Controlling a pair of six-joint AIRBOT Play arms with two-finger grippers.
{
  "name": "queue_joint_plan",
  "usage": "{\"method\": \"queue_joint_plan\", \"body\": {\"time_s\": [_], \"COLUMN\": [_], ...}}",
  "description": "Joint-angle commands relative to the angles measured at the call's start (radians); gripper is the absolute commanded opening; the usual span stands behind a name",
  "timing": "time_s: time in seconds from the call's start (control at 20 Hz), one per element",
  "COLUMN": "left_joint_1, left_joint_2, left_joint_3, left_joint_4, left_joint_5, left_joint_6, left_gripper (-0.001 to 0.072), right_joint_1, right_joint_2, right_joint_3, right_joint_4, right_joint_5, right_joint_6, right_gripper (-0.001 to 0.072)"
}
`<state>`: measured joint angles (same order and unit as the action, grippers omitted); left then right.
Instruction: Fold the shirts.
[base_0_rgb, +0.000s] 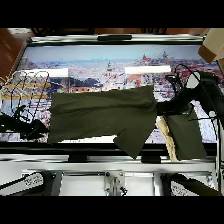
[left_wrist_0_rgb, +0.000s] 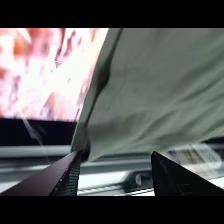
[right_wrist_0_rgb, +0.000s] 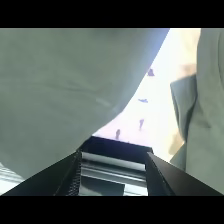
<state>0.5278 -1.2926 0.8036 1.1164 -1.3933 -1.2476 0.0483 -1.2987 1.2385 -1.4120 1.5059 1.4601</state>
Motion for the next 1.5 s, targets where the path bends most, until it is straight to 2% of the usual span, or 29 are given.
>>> {"method": "queue_joint_plan", "body": {"time_s": [0.0,0.2,0.25,0.35,0.4,0.5,0.55,0.75,0.9,1.25,1.45], "left_joint_1": [0.020,0.009,0.009,0.009,0.010,0.010,0.010,0.010,0.010,0.010,0.010], "left_joint_2": [0.021,0.021,0.021,0.021,0.022,0.022,0.022,0.023,0.023,0.023,0.023], "left_joint_3": [-0.103,-0.168,-0.181,-0.190,-0.190,-0.190,-0.190,-0.188,-0.188,-0.188,-0.188], "left_joint_4": [-0.019,-0.078,-0.078,-0.079,-0.079,-0.079,-0.078,-0.078,-0.078,-0.079,-0.079], "left_joint_5": [0.072,0.151,0.165,0.182,0.182,0.179,0.177,0.169,0.170,0.162,0.163], "left_joint_6": [0.044,0.084,0.084,0.080,0.080,0.080,0.080,0.088,0.088,0.128,0.137], "left_gripper": [0.0530,0.0522,0.0500,0.0273,0.0190,0.0057,0.0032,0.0031,0.0032,0.0032,0.0032], "right_joint_1": [-0.008,-0.008,-0.008,-0.008,-0.008,-0.008,-0.008,0.000,0.043,0.059,0.060], "right_joint_2": [0.042,0.042,0.042,0.042,0.042,0.042,0.042,0.042,0.042,0.041,0.026], "right_joint_3": [-0.035,-0.035,-0.035,-0.038,-0.047,-0.085,-0.113,-0.245,-0.349,-0.488,-0.505], "right_joint_4": [0.019,0.019,0.020,0.029,0.042,0.068,0.080,0.183,0.199,0.147,0.230], "right_joint_5": [0.010,0.013,0.013,0.013,0.012,0.012,0.013,-0.003,-0.065,-0.257,-0.395], "right_joint_6": [-0.001,0.021,0.034,0.047,0.047,0.047,0.047,0.046,0.047,0.113,0.152], "right_gripper": [0.0508,0.0509,0.0509,0.0508,0.0508,0.0508,0.0508,0.0508,0.0508,0.0508,0.0508]}}
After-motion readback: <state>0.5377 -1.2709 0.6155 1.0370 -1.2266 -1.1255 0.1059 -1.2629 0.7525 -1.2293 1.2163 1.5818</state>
